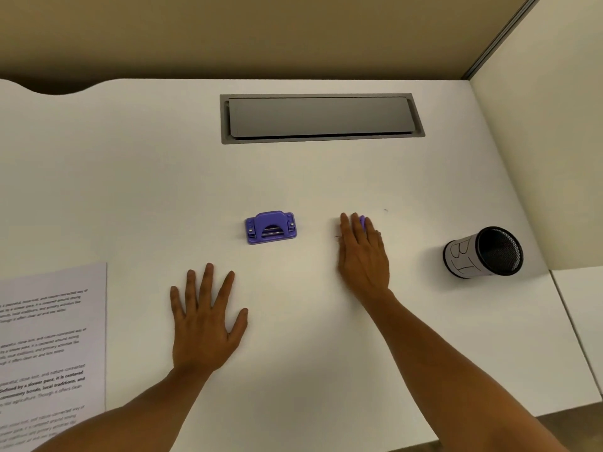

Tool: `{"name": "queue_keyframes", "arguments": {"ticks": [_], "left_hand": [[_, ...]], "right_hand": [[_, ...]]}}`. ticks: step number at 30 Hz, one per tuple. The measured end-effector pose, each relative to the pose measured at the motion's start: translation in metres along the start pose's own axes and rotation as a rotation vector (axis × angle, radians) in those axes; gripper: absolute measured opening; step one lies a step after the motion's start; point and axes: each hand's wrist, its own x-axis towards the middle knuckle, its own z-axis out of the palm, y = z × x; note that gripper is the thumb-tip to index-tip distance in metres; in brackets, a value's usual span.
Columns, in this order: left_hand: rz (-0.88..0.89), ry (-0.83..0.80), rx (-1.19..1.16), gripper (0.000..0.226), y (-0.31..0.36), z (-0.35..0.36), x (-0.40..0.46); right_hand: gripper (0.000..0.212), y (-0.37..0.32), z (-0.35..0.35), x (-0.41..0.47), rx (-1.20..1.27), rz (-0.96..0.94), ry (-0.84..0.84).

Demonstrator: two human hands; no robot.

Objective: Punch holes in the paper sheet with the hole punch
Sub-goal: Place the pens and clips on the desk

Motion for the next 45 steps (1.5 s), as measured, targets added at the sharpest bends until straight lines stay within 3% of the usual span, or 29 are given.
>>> {"name": "queue_keyframes", "arguments": {"ticks": [17, 33, 45], "left_hand": [[-0.015, -0.021, -0.028, 0.079, -0.001, 0.001, 0.002], [-0.004, 0.016, -0.035, 0.078, -0.002, 0.004, 0.001], [0.005, 0.055, -0.014, 0.077, -0.002, 0.005, 0.0]], "right_hand": [[0.053, 0.075, -0.018, 0.103, 0.032, 0.307, 0.053], [0.055, 0.078, -0.027, 0.107, 0.049, 0.312, 0.079], [0.067, 0.05, -0.041, 0.074, 0.125, 0.253, 0.172]]}}
